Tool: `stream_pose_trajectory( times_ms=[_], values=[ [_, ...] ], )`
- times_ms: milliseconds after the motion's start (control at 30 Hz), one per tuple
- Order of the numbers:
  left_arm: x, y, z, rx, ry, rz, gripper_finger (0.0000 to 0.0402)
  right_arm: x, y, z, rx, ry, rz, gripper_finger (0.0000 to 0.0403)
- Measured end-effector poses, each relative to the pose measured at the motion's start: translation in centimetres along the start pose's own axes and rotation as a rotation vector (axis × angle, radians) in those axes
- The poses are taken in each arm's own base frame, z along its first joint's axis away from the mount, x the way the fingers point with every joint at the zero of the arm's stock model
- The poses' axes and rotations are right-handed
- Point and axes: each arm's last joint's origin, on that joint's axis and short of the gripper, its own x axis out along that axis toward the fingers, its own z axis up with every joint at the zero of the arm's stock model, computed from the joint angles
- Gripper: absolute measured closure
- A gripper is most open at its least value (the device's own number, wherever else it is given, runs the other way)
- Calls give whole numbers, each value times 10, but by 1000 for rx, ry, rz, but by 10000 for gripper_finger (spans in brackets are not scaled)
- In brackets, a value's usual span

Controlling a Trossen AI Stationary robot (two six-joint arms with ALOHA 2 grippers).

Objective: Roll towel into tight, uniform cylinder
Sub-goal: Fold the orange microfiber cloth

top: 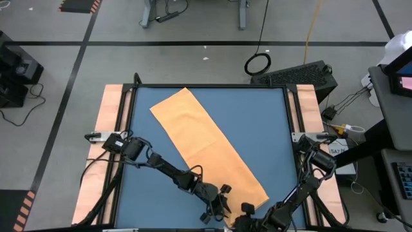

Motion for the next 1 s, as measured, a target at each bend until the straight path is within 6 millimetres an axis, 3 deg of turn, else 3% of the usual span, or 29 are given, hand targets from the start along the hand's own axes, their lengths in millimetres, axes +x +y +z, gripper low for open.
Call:
stream_pose_trajectory(
  times_ms=[233, 600, 833, 1000],
  values=[
    [1, -5, 8, 22, -73, -5, 292, -3, 3, 0, 5, 24, 31, 322],
    [1, -4, -1, 3, 17, 59, 292, -4, -5, -3, -7, 15, -66, 330],
    [5, -3, -2, -34, -47, 72, 292, -5, -16, -9, 32, 62, -167, 330],
    [5, -1, -8, -47, 0, 78, 292, -12, -13, -7, 24, 109, -137, 330]
  ],
)
